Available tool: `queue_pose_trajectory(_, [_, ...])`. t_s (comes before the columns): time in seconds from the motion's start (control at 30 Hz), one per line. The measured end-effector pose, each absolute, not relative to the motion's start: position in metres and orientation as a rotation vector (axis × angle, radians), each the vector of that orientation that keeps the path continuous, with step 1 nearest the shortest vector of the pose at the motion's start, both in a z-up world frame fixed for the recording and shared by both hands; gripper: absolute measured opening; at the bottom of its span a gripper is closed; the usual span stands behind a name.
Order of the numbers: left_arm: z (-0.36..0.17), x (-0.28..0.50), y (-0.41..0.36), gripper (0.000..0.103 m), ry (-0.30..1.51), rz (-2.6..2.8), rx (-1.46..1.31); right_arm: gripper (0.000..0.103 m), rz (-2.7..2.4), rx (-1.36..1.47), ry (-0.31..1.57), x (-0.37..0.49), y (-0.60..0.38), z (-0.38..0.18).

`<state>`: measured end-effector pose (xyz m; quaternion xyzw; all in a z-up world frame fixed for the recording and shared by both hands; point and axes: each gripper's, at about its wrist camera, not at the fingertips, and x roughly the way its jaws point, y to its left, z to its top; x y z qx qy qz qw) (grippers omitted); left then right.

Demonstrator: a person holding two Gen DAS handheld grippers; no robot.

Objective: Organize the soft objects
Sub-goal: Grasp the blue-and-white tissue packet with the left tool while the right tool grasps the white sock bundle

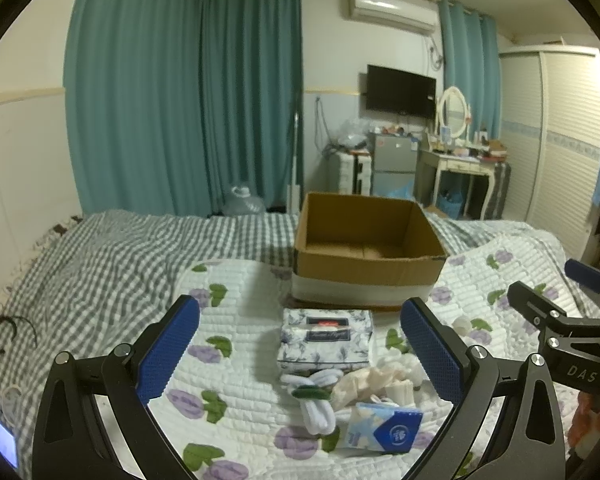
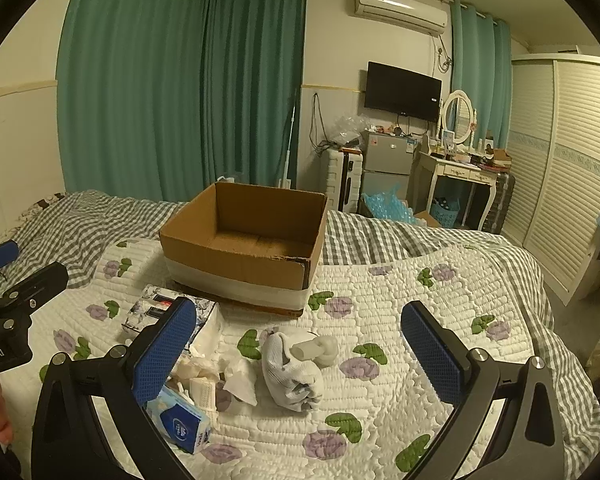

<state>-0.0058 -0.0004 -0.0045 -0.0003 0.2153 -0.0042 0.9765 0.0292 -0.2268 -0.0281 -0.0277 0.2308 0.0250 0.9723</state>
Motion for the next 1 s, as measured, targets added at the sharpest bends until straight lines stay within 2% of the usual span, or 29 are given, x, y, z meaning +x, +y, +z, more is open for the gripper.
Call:
queue_pose_trajectory(0.27, [0.018, -0.020, -0.010, 0.103, 0.415, -0.030, -0.001, 0.103, 0.046, -0.073, 0.449, 0.019, -0.225, -0.013])
queue_pose_trajectory(0.4, [0.010, -0.018, -0.017, 0.103, 0.457, -0.033, 0.010, 0.103, 0.033, -0.085, 0.462, 0.008, -0.235, -0.006])
queue_pose_trajectory(0.57, [-0.037, 0.003, -0.029, 0.103, 0.636, -0.079, -0.039, 0.103, 0.019, -0.107, 0.540, 0.008, -0.252, -0.020])
queue_pose_trajectory(0.77, [-0.098, 0.020, -0.043, 0.102, 0.823, -0.148, -0.093, 0.103, 0.011, -0.068, 0.653, 0.027, -0.269, -0.063])
queue_pose_trajectory(0.97, [-0.133, 0.032, -0.045, 0.101, 0.942, -0.203, -0.150, 0.103, 0.024, -0.050, 0.739, 0.045, -0.271, -0.096])
queue_pose_trajectory(1.0, [-0.135, 0.033, -0.045, 0.098, 0.952, -0.206, -0.153, 0.103, 0.024, -0.051, 0.745, 0.046, -0.270, -0.097])
